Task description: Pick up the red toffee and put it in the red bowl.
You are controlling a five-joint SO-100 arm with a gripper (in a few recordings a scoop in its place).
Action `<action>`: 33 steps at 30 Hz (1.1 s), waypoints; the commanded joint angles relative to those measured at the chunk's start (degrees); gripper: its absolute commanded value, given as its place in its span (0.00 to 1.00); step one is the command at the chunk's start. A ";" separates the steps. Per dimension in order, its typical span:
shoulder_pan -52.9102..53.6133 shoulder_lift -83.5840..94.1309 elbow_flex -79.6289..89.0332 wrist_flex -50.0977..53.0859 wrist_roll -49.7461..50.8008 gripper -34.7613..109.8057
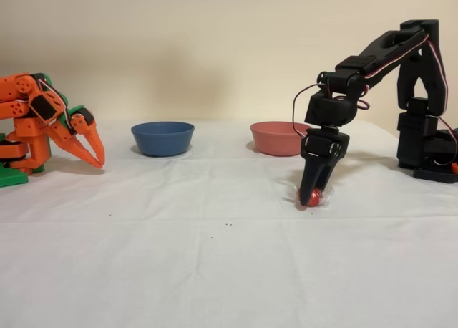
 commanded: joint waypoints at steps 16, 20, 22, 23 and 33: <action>1.67 6.06 2.37 -0.70 -1.41 0.30; 1.67 8.00 4.04 -0.70 -1.41 0.30; 1.67 9.23 4.57 -0.35 -1.41 0.30; 1.67 9.84 4.83 -0.18 -1.41 0.30; 3.43 19.69 7.38 4.66 -2.29 0.30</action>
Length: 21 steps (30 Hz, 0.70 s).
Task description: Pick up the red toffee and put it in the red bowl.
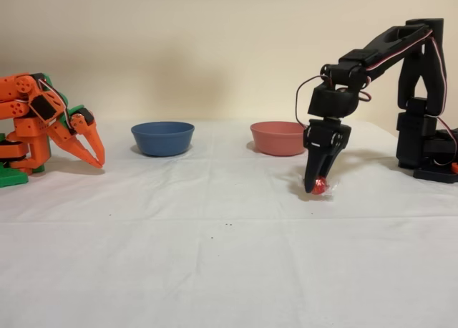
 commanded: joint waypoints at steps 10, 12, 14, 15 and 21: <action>6.42 21.88 2.29 8.53 -4.83 0.30; 7.82 23.91 1.93 9.93 -5.71 0.30; 9.58 25.75 1.58 11.16 -6.77 0.30; 10.55 26.63 1.32 11.69 -7.38 0.30; 17.14 29.62 -2.20 15.38 -10.72 0.30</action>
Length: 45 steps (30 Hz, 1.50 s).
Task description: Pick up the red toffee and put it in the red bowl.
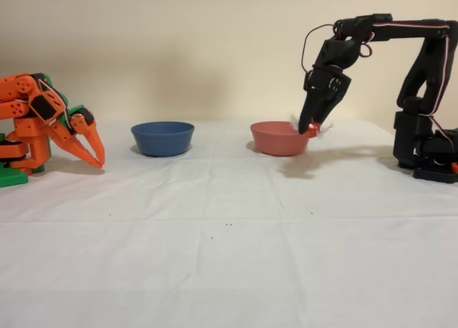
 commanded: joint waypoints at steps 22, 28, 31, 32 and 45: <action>28.04 7.47 -9.58 5.98 -1.58 0.31; 33.22 8.09 -7.65 3.96 -0.62 0.31; 35.51 8.00 -6.42 2.46 -0.53 0.31; 36.39 7.82 -6.06 1.85 -0.70 0.31; 44.03 1.93 -2.72 -8.35 -0.09 0.30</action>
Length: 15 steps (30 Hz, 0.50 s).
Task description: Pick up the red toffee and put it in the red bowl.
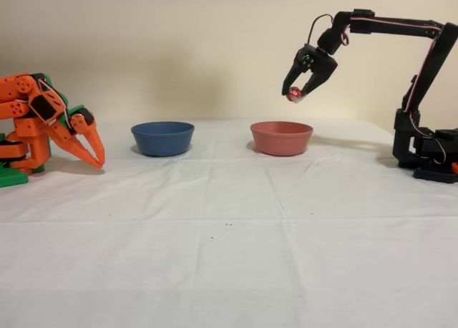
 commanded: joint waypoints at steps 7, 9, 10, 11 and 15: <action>2.02 -5.01 0.18 -6.86 1.67 0.30; 2.20 -6.42 0.18 -8.00 2.11 0.30; 2.29 -7.12 0.18 -8.53 2.29 0.30; 2.37 -7.82 0.18 -9.05 2.29 0.30; 2.99 -9.67 0.18 -10.55 2.02 0.30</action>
